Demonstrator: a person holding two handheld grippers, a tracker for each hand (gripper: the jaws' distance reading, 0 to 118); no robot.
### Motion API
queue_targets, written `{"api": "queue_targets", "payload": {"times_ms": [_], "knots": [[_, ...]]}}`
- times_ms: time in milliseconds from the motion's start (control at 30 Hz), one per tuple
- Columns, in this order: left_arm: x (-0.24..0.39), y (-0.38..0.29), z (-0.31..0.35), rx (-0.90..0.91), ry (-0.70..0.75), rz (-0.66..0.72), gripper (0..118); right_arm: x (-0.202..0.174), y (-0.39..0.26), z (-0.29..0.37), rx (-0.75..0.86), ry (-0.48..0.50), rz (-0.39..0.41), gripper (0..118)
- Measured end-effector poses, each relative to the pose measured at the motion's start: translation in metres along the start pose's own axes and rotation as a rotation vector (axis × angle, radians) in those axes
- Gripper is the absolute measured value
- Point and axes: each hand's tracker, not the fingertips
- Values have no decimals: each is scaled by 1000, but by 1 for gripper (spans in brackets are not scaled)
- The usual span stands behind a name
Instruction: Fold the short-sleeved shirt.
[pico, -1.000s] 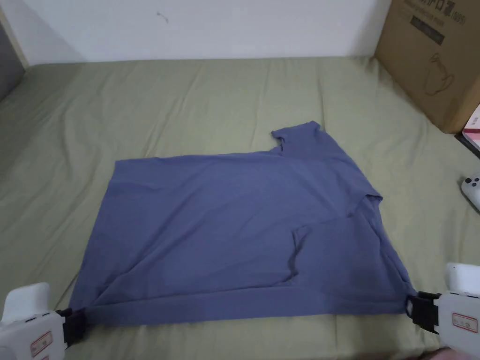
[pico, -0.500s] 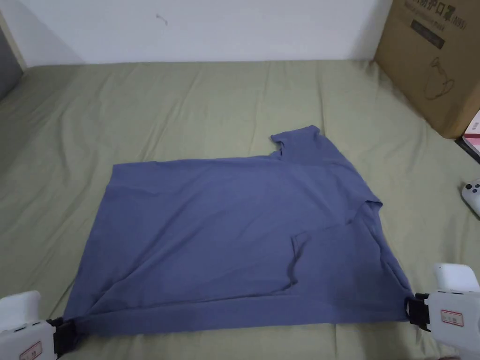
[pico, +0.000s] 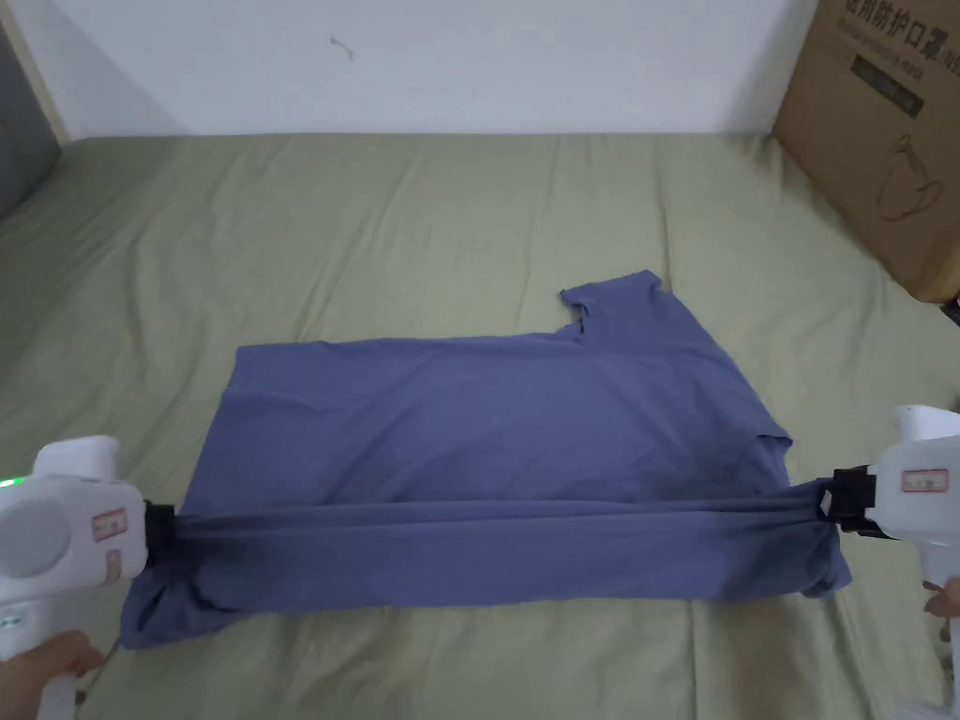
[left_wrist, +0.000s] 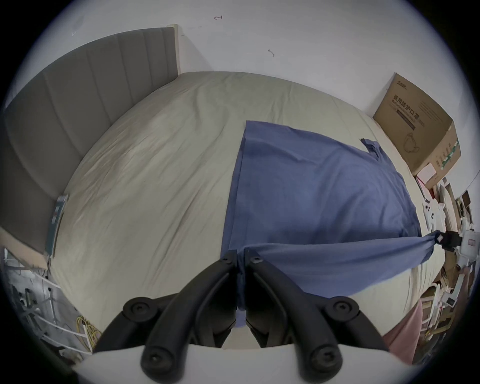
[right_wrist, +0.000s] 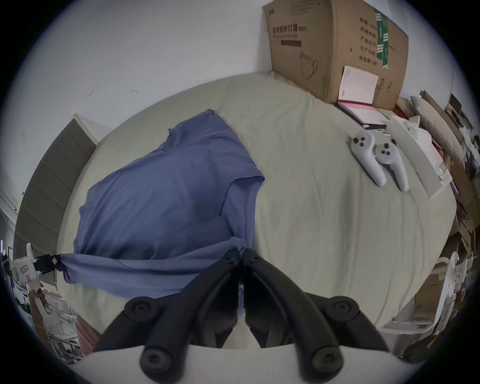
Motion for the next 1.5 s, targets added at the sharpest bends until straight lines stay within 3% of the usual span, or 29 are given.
{"api": "queue_targets", "payload": {"times_ms": [100, 200, 233, 267, 367, 400, 433, 467, 500, 667, 700, 767, 833, 900, 1000, 1033, 1067, 1100, 1167, 1233, 1300, 1333, 1367, 1433, 1500], "knots": [[7, 16, -27, -27, 12, -26, 9, 0, 10, -34, -60, -15, -17, 4], [14, 17, -34, -55, 86, -92, 84, -3, 8, -43, -80, -119, 13, 58], [14, 14, -30, -47, 74, -84, 101, -2, 6, -39, -68, -107, 13, 64], [11, 11, -23, -31, 52, -83, 101, -1, 3, -30, -49, -96, 14, 64], [5, -1, -3, -18, 26, -42, 93, 3, -4, -2, 7, -56, 12, 63], [3, -6, 5, 3, 9, -20, 74, 4, -8, 9, 24, -54, 18, 57], [-2, -14, 14, 32, -2, 4, 33, 3, -13, 21, 38, -54, 37, 37], [-3, -22, 21, 27, 7, 6, 1, 3, -20, 32, 44, -61, 48, 13], [-3, -30, 23, 18, 27, 7, 0, 2, -27, 37, 42, -65, 54, 1], [-5, -67, 24, -11, 16, 25, 0, 1, -57, 36, 3, -57, 63, 1], [-9, -67, 21, -11, 18, 31, 6, 1, -61, 34, -4, -55, 56, 1], [-11, -67, 17, -4, 28, 52, 56, 2, -67, 30, -18, -39, 16, 1], [-16, -62, 9, -25, 15, 66, 97, 1, -70, 28, -26, -19, -3, 1], [-17, -61, -3, -36, 26, 78, 102, -2, -73, 27, -29, -18, 1, 1], [-18, -62, -22, -68, 0, 102, 101, -4, -78, 26, -41, -29, 22, 1], [-19, -65, -30, -99, -26, 124, 91, -4, -80, 25, -44, -33, 27, 1], [-19, -68, -40, -126, -30, 138, 68, -4, -81, 25, -52, -40, 27, 1], [-16, -71, -44, -134, 91, 106, 53, -4, -83, 24, -57, -42, 27, 1], [-16, -68, -33, -93, 51, 98, 39, -1, -87, 26, -63, -37, 17, 1], [-15, -62, -26, -82, 40, 94, 7, 2, -87, 27, -59, -19, -7, 1], [-18, -57, -24, -98, 10, 113, 6, 4, -83, 28, -46, -3, -17, 3], [-19, -57, -22, -93, 4, 115, 6, 3, -80, 28, -39, -3, -20, 14], [-19, -56, -20, -93, -5, 114, 6, 3, -75, 27, -34, -6, -21, 32], [-19, -55, -16, -92, -10, 106, 6, 3, -65, 20, -20, -11, -30, 79], [-18, -54, -14, -92, -12, 96, 6, 4, -55, 7, -17, 31, -54, 81]]}}
